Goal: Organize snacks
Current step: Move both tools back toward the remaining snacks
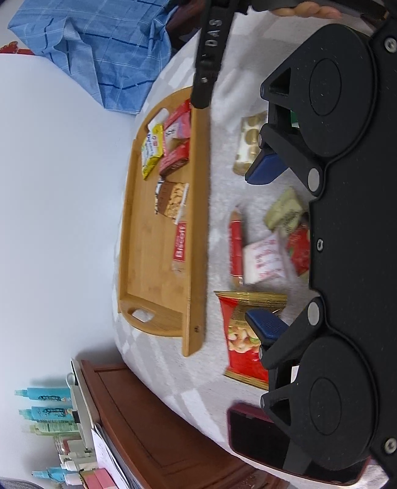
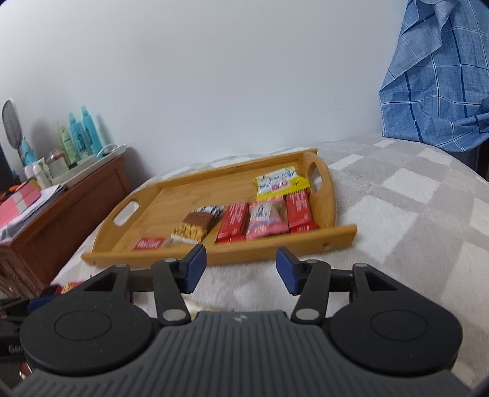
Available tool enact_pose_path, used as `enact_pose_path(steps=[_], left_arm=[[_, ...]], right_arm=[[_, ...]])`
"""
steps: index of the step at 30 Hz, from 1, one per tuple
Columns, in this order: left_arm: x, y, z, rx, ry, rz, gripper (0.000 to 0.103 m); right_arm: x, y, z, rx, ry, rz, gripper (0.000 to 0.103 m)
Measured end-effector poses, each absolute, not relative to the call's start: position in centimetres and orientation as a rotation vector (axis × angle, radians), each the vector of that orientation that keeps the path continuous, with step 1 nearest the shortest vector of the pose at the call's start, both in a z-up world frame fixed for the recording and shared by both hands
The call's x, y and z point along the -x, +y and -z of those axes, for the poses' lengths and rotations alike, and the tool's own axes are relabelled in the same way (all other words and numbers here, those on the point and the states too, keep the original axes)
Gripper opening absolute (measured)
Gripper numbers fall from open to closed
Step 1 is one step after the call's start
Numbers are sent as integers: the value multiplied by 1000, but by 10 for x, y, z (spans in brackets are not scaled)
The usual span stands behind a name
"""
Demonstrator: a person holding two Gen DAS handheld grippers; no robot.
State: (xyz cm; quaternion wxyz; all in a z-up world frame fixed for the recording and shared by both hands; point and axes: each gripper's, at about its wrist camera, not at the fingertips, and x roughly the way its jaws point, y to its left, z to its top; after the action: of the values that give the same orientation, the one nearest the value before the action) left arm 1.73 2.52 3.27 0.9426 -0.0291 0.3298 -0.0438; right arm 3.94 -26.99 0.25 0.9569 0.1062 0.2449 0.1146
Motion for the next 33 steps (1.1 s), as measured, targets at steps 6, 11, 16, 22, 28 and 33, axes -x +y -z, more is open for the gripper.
enact_pose_path(steps=[6, 11, 16, 22, 28, 33], left_arm=[[-2, 23, -28, 52, 685, 88, 84], [4, 24, -23, 72, 722, 112, 73], [4, 19, -18, 34, 727, 115, 73], [-10, 16, -12, 23, 732, 128, 68], [-7, 10, -9, -4, 757, 163, 63], [2, 7, -9, -21, 774, 200, 62]], right_arm=[[-9, -266, 17, -212, 529, -243, 71], [11, -261, 29, -212, 549, -269, 71], [29, -256, 35, -223, 540, -298, 71], [35, -248, 40, -199, 550, -300, 71], [34, -246, 40, -179, 539, -294, 71], [34, -245, 41, -175, 532, -292, 71]])
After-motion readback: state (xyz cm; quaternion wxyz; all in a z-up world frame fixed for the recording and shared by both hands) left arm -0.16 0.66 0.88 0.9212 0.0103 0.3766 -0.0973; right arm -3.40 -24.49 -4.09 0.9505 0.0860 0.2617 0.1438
